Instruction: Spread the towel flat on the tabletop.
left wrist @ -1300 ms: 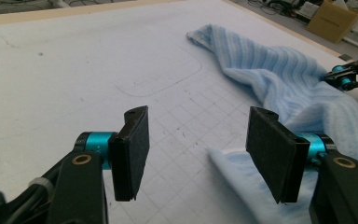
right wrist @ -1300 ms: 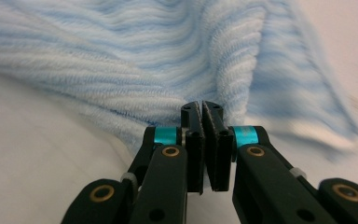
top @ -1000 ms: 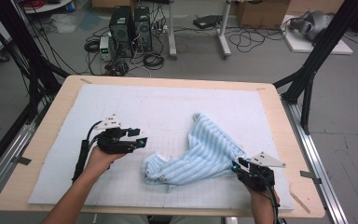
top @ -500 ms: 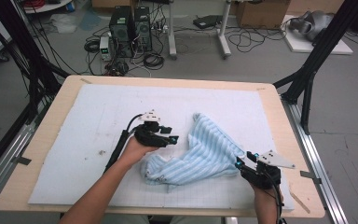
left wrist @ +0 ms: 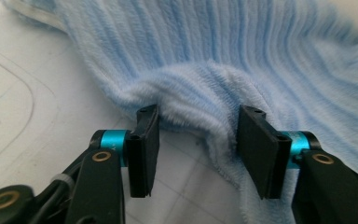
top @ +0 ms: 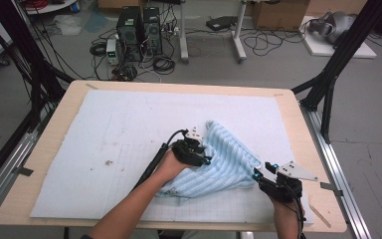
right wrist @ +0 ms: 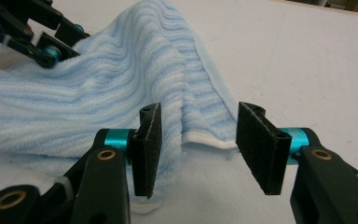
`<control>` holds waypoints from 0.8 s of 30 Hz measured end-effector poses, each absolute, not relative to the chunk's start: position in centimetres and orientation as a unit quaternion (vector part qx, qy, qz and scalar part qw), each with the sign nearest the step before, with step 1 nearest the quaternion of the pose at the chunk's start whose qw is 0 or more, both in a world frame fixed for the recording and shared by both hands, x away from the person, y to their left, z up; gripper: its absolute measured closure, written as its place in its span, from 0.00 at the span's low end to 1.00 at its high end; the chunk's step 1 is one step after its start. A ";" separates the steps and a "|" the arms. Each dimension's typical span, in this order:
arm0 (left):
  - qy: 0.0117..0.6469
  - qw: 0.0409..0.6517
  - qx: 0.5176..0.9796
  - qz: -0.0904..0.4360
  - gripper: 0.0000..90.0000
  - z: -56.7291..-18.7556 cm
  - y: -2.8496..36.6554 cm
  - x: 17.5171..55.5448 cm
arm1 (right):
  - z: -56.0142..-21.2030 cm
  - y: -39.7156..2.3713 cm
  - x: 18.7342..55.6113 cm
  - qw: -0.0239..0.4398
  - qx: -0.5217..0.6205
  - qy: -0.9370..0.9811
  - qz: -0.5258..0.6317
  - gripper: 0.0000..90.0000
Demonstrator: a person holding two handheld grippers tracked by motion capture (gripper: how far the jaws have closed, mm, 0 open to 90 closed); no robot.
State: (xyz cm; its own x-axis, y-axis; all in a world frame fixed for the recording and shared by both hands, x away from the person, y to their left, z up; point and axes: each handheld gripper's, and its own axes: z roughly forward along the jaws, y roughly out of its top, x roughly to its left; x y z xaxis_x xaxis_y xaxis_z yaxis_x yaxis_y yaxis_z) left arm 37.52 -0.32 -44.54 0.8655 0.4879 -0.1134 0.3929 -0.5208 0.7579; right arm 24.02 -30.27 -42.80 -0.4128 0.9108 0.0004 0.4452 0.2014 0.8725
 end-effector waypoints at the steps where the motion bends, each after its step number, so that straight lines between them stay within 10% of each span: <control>1: 0.255 0.416 0.871 0.056 0.65 -44.5 -0.3 37.5 | -42.8 -30.3 24.0 0.274 0.467 0.725 0.425 0.56; 4: 0.261 0.412 0.872 0.044 0.94 -44.3 0.1 37.7 | -42.9 -30.2 24.0 0.272 0.465 0.726 0.427 0.56; 24: 0.429 0.439 0.783 0.103 0.96 -43.0 13.7 40.2 | -43.1 -26.4 26.1 0.258 0.439 0.750 0.423 0.55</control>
State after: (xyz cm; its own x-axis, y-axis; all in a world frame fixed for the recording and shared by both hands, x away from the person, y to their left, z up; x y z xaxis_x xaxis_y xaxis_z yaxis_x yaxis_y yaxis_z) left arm 40.18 13.75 -43.02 0.6111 0.7616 -0.2157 0.5817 -0.2472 0.7749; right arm 26.12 -26.42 -43.11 -0.4822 0.8759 -0.0146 0.4396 0.2563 0.8609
